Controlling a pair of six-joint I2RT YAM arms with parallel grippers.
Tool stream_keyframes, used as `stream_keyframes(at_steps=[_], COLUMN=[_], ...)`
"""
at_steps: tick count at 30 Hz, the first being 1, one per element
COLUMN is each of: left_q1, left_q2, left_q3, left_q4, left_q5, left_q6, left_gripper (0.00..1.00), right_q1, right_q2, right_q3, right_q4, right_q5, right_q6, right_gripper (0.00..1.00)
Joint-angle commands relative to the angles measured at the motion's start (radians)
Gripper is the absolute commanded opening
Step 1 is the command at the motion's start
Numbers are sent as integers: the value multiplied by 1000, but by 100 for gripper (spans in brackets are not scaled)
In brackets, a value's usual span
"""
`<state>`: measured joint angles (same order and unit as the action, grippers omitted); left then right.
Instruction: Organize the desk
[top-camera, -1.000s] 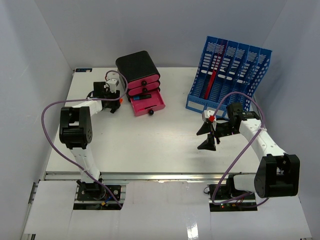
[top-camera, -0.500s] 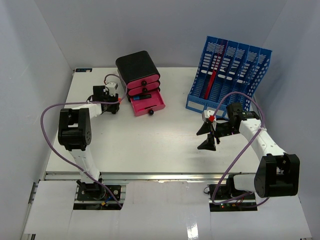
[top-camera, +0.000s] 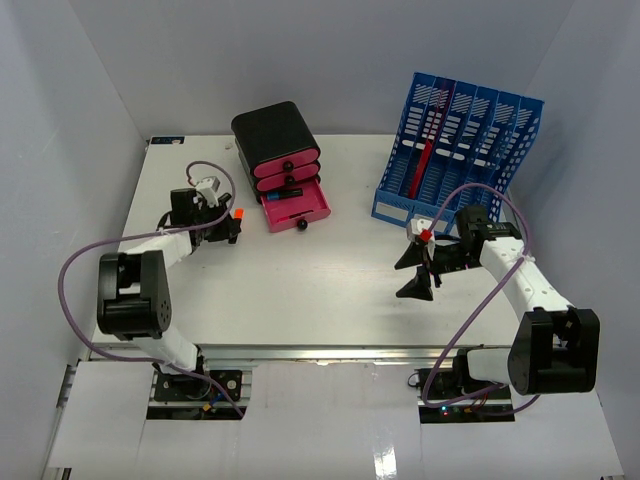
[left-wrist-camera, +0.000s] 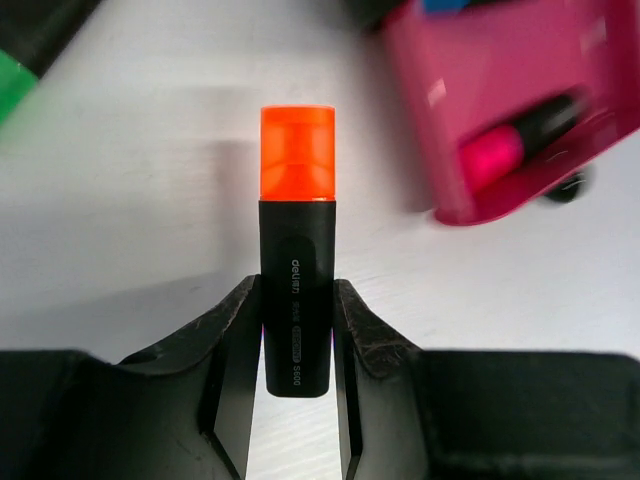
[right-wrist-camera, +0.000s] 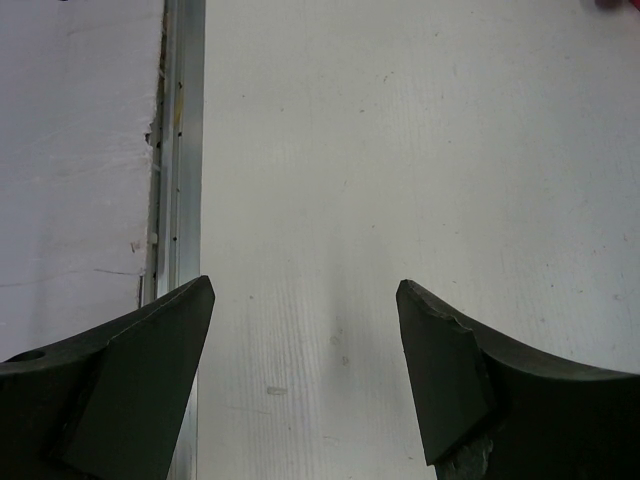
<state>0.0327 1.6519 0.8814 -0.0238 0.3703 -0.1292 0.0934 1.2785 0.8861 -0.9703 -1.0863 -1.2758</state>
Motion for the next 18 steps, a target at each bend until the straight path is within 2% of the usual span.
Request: stream_keyframes(at_steps=[1,6,7,10,11,12,15,18], left_q1=[7,3,3,-62,-92,-94,-214,-286], left_q2=[-255,-416,-435,-459,-455,-451,-420,-356], left_q3=[-165,-451,-474,-623,-646,-648,-612,-544], left_q4=[268,545,606,841,870,891,923,902], left_q5=[194,246,245,192,160,138,2,-123], left_q6=[-298,-686,-725,-975,-1029,-1054,-1122,-1183], left_gripper=[14,11,11,11,11,11,12,13], right_q1=[-10,-19,-21,-25,-26,-26,-32,-35], right_q2=[-7,-21,-21,-22,-22,-22,-22,-21], right_q3=[23,24,24,27,27,27,28,31], right_q4=[-31,-41,-43,-49,-53,-55,-64,-70], right_q5=[-48,-60,-61,-66,-69,-69,-73,-74], right_q6=[-22,-35,-36,-41,-43,-47,-57,-59], right_gripper=[80,81,81,81,81,81,81,81])
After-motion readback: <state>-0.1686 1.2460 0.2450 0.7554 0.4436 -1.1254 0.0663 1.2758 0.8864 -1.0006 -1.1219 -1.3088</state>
